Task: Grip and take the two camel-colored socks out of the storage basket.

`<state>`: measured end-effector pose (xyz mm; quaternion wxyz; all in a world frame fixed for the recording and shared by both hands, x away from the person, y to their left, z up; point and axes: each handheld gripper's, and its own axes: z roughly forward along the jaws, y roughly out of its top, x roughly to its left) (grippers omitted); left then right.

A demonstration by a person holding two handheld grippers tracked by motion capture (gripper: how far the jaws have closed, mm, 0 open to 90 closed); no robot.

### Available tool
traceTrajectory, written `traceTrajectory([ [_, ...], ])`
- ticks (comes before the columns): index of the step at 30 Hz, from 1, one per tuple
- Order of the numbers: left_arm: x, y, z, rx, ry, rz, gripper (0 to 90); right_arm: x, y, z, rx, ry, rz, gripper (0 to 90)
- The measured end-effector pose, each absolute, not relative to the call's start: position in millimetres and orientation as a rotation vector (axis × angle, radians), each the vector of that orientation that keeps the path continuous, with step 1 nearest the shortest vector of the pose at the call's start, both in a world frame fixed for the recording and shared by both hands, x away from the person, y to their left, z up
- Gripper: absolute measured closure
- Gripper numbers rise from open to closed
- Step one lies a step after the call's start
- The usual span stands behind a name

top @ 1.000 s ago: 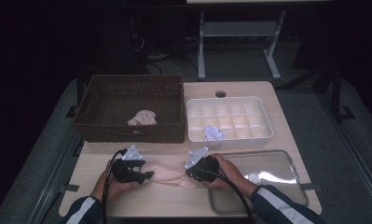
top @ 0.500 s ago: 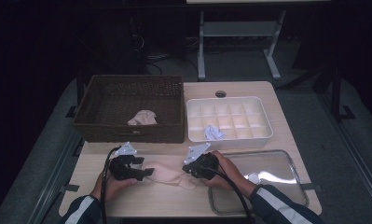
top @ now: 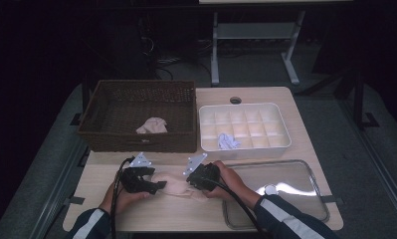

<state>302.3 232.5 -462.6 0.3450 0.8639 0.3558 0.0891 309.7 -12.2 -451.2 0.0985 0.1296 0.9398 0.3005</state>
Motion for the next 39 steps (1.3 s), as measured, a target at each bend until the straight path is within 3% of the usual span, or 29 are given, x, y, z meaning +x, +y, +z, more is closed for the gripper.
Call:
traceTrajectory([
  [1, 301.7, 232.1, -461.9, 2.25, 0.912, 0.227, 30.1, 310.1, -11.7, -452.5, 0.379, 2.78, 0.884, 87.6],
  [3, 301.9, 232.6, -460.8, 2.242, 0.89, 0.172, 50.0, 310.3, -10.3, -453.9, 0.384, 2.792, 0.881, 87.3],
  [4, 302.2, 233.1, -460.4, 2.242, 0.887, 0.156, 50.0, 310.3, -10.3, -453.9, 0.384, 2.792, 0.881, 87.3],
  [7, 304.0, 237.7, -460.9, 2.205, 0.898, 0.047, 64.7, 310.1, -10.4, -454.3, 0.386, 2.792, 0.882, 87.4],
  [8, 303.9, 238.7, -460.8, 2.206, 0.894, 0.025, 74.0, 311.7, -11.0, -454.3, 0.386, 2.795, 0.881, 87.1],
  [9, 302.9, 238.9, -460.7, 2.199, 0.877, -0.004, 76.5, 312.3, -11.3, -454.1, 0.385, 2.8, 0.879, 87.0],
  [27, 298.9, 234.6, -428.0, 1.961, 0.679, -0.054, 75.8, 318.8, 0.0, -455.4, 0.31, 2.806, 0.91, 81.6],
  [35, 302.0, 214.7, -421.2, 2.031, 0.665, -0.001, 76.5, 323.1, 1.3, -456.4, 0.326, 2.791, 0.933, 75.5],
  [39, 300.9, 213.4, -418.4, 2.098, 0.71, 0.081, 78.1, 323.1, -0.1, -455.2, 0.332, 2.771, 0.937, 83.8],
])
